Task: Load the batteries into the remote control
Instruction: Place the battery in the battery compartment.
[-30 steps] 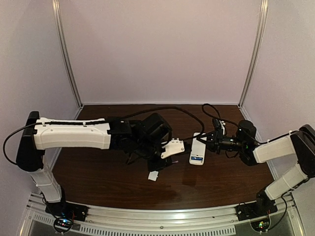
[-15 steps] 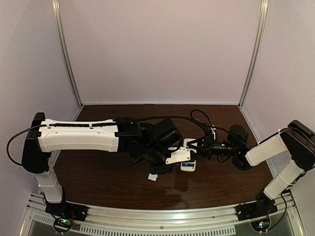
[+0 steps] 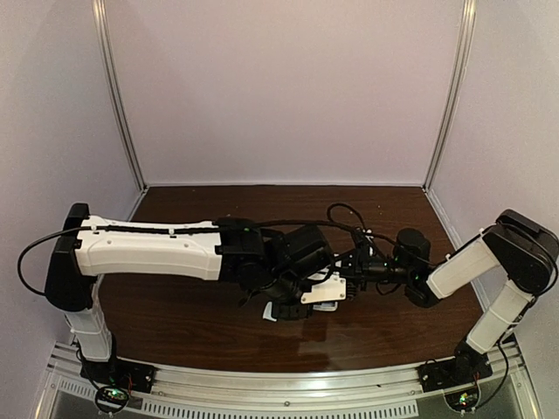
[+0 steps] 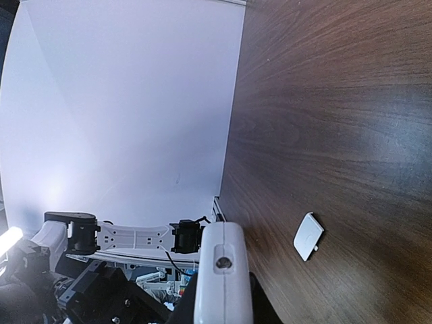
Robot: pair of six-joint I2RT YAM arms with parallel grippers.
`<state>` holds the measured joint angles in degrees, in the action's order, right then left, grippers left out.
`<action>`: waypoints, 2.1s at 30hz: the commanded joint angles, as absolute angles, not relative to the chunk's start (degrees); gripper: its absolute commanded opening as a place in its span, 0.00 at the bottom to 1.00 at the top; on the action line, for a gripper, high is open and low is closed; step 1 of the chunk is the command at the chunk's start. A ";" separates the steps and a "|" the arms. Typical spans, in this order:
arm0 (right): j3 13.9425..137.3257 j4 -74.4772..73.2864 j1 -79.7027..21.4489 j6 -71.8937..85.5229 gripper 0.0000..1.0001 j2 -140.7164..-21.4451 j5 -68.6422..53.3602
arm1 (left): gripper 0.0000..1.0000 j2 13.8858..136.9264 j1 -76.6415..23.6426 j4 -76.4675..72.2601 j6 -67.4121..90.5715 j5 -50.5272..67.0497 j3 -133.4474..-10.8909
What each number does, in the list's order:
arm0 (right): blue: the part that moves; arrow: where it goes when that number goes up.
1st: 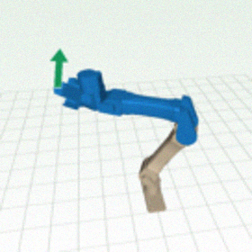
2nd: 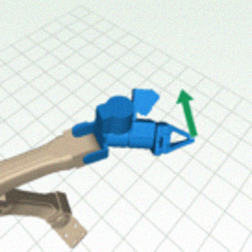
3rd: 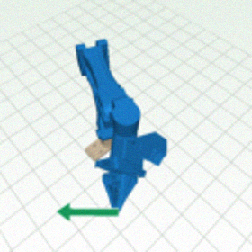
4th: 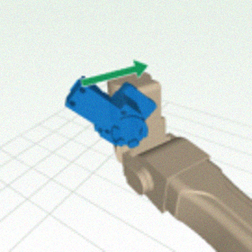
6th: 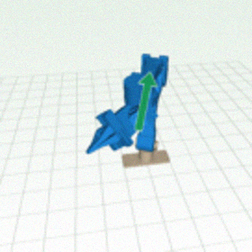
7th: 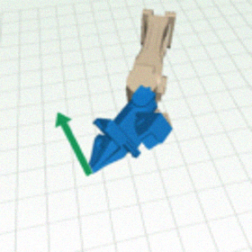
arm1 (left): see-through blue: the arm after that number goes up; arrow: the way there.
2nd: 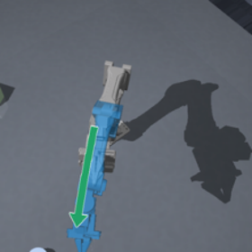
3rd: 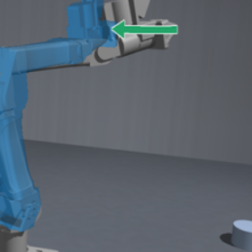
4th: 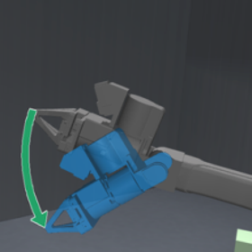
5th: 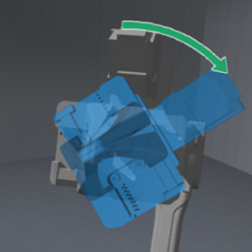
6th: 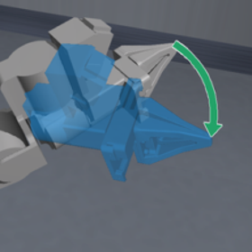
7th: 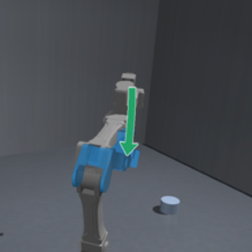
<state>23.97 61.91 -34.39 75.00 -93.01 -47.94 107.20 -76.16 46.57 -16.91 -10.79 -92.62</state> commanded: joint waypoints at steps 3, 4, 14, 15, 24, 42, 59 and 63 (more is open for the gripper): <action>25.79 65.30 -36.32 76.11 0.00 -94.26 -45.89 | 0.00 109.56 -76.73 47.34 -17.76 -12.12 -94.52; 25.83 65.27 -36.44 76.21 0.00 -94.23 -45.82 | 0.00 109.74 -76.73 47.45 -17.71 -12.19 -94.56; 26.25 65.65 -37.63 76.74 0.00 -95.08 -45.04 | 0.01 111.03 -76.90 47.63 -17.73 -12.40 -95.14; 26.39 65.72 -37.74 76.91 0.00 -95.17 -45.08 | 0.01 111.23 -76.90 47.68 -17.67 -12.39 -95.20; 26.75 66.21 -38.19 77.27 0.00 -95.64 -45.08 | 0.07 112.10 -76.99 47.94 -17.58 -12.75 -95.67; 25.81 70.20 -37.64 79.12 0.00 -97.17 -44.31 | 0.49 103.19 -76.70 39.67 -12.25 -14.94 -91.85; 27.63 65.29 -36.08 78.78 0.00 -90.48 -42.68 | 0.40 78.13 -63.02 12.06 16.69 -5.46 -60.31; 28.94 53.64 -36.16 75.26 0.00 -85.86 -39.21 | 0.26 81.60 -66.76 15.95 18.95 -18.83 -62.22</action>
